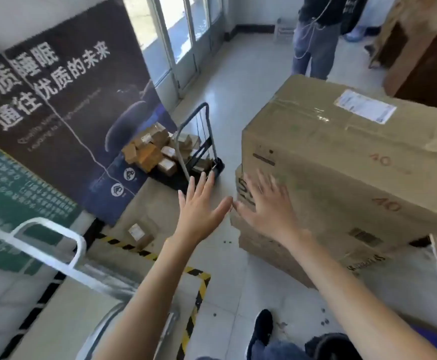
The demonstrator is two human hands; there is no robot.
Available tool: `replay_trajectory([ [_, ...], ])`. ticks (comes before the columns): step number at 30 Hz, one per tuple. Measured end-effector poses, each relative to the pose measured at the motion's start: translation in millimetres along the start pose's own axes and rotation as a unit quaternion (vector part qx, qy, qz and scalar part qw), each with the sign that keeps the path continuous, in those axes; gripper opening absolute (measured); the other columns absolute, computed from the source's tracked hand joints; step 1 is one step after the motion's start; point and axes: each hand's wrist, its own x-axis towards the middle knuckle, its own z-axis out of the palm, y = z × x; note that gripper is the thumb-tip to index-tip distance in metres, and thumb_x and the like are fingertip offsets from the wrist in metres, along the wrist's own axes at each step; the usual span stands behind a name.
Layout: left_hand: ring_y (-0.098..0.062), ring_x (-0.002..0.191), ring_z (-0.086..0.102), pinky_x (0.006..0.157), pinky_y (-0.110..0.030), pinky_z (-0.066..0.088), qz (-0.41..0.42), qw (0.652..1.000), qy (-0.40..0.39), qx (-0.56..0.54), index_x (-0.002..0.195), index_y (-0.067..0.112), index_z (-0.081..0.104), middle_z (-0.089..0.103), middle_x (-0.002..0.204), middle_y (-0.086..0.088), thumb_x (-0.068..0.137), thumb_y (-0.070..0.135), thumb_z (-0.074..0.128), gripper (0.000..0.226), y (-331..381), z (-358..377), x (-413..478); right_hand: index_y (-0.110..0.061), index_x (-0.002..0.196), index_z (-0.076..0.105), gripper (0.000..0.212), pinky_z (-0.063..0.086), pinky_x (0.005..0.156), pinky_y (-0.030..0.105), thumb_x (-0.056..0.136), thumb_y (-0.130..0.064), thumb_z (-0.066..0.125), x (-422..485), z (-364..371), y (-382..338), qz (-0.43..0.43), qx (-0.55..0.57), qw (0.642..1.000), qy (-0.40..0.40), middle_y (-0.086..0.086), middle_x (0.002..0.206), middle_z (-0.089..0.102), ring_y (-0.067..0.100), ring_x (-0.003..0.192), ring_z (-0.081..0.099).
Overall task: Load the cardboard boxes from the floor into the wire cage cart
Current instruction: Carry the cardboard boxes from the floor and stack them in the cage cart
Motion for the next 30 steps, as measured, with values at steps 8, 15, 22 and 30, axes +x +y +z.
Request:
replay_trajectory([
  [8,-0.016,0.150,-0.011,0.120,-0.047,-0.007,0.203,0.979,-0.005,0.004,0.155,0.031,0.014,0.006,0.165,-0.003,0.090,0.059,0.040,0.076,141,50,76,-0.025,0.154,0.031,0.063,0.031,0.113,0.035,0.097,-0.043,0.050,-36,-71,86,0.078,0.074,0.980,0.169,-0.009,0.156,0.036,0.013,0.142,0.028],
  [15,-0.023,0.149,-0.019,0.118,-0.053,-0.009,0.268,0.962,-0.022,0.049,0.153,0.033,0.023,-0.007,0.164,-0.009,0.091,0.063,0.039,0.071,194,52,154,-0.026,0.141,0.052,0.051,0.036,0.106,0.048,0.094,-0.043,0.047,-49,-112,141,0.194,0.016,0.917,0.348,-0.007,0.146,0.051,0.022,0.134,0.038],
  [22,-0.031,0.145,0.025,0.109,-0.052,0.032,0.147,0.974,-0.113,0.129,0.151,0.045,0.015,0.001,0.164,0.007,0.069,0.092,0.028,0.096,146,20,262,-0.031,0.155,0.008,0.080,0.024,0.115,0.057,0.088,-0.074,0.014,-40,-121,219,0.460,-0.027,0.869,0.180,-0.003,0.165,-0.007,0.036,0.150,0.006],
  [30,-0.035,0.132,0.045,0.096,-0.048,0.044,0.156,0.976,-0.096,0.118,0.151,0.045,0.014,0.001,0.163,0.007,0.068,0.094,0.030,0.097,143,28,280,-0.041,0.149,0.002,0.080,0.043,0.094,0.051,0.081,-0.083,0.010,-23,-127,229,0.538,-0.022,0.820,0.192,0.005,0.163,0.012,0.038,0.131,0.044],
])
